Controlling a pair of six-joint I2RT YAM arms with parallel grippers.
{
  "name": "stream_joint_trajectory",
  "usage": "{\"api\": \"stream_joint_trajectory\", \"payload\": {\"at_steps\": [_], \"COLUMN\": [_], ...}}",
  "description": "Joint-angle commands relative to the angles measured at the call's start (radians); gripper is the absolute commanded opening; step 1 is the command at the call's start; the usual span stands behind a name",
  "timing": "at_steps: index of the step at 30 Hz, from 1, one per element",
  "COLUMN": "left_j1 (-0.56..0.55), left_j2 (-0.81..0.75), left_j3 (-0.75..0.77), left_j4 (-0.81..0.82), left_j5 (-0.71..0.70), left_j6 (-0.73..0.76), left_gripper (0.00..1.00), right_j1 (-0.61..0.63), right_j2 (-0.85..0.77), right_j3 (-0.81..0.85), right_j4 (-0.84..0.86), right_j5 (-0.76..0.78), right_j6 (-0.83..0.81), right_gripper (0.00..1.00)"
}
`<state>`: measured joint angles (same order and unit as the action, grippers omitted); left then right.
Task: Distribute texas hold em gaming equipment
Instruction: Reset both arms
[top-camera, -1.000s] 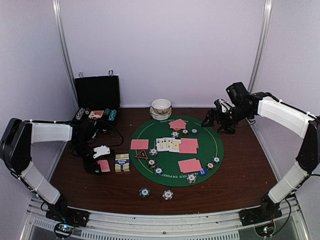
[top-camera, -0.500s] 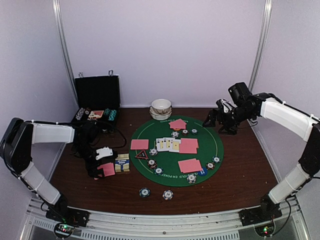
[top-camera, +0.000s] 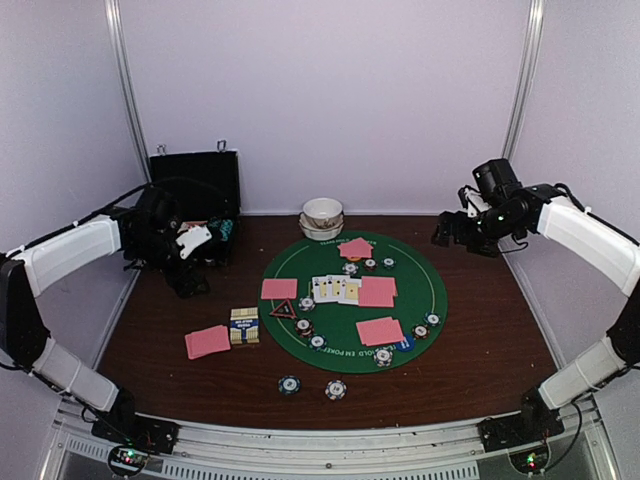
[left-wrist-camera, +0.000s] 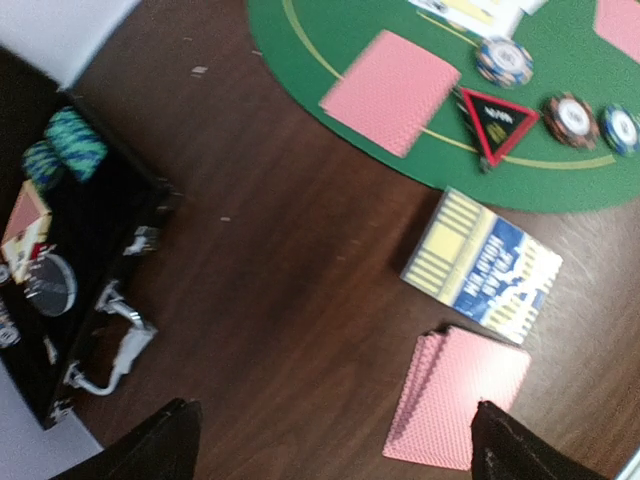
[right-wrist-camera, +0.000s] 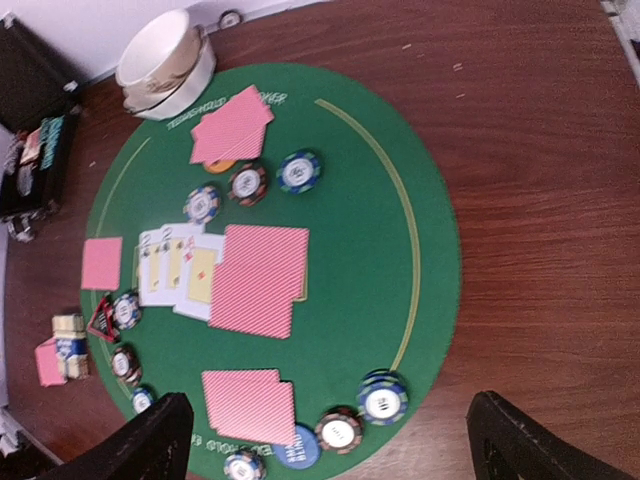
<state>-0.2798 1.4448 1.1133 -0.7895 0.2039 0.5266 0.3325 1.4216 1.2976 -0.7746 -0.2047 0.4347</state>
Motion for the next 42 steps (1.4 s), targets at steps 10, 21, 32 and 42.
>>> {"api": "stream_joint_trajectory", "payload": {"at_steps": [10, 21, 32, 42], "left_j1": [0.322, 0.355, 0.355, 0.333], "left_j2": [-0.062, 0.056, 0.118, 0.089], "left_j3": [-0.211, -0.444, -0.602, -0.692], "left_j4": [0.564, 1.037, 1.392, 1.518], "left_j5": [0.092, 0.101, 0.110, 0.015], "left_j6": [-0.408, -0.481, -0.524, -0.546], "left_gripper": [0.97, 0.98, 0.97, 0.98], "right_j1": [-0.082, -0.136, -0.202, -0.254], "right_j2": [-0.231, -0.114, -0.059, 0.024], "right_j3": [-0.442, -0.586, -0.833, -0.999], "right_j4": [0.456, 0.740, 1.302, 1.778], "right_j5": [0.714, 0.837, 0.818, 0.641], "right_j6": [-0.140, -0.291, -0.368, -0.379], "right_gripper": [1.00, 0.99, 0.99, 0.99]}}
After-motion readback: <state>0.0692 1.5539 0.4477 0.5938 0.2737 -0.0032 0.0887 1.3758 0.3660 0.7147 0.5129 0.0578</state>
